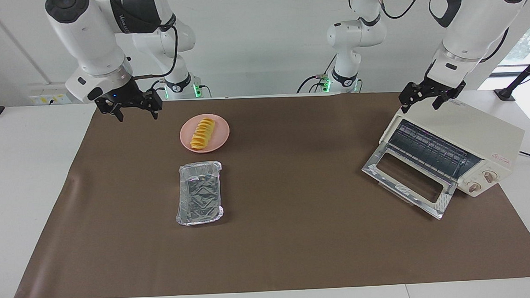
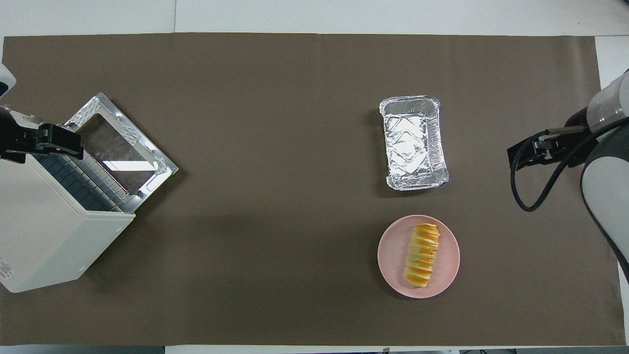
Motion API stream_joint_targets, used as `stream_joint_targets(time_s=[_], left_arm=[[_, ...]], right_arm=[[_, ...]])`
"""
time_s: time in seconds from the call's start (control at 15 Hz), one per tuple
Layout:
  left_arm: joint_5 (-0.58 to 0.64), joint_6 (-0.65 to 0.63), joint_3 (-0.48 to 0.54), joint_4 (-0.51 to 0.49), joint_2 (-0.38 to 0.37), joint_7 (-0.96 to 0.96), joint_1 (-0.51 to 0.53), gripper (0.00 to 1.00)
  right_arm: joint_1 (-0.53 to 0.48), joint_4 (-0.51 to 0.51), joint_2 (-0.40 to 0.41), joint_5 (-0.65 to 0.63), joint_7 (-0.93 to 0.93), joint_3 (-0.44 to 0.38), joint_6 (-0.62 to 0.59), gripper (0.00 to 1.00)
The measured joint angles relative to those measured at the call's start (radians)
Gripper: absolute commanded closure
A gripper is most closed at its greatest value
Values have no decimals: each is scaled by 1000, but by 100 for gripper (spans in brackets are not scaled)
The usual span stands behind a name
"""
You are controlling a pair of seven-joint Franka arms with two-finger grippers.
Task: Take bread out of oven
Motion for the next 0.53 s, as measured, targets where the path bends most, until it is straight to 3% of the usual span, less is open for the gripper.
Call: stream_joint_targets(time_s=[0.53], left_arm=[[0, 0, 0, 0, 0, 0, 0, 0]], right_arm=[[-19, 0, 0, 0, 82, -2, 0, 0]])
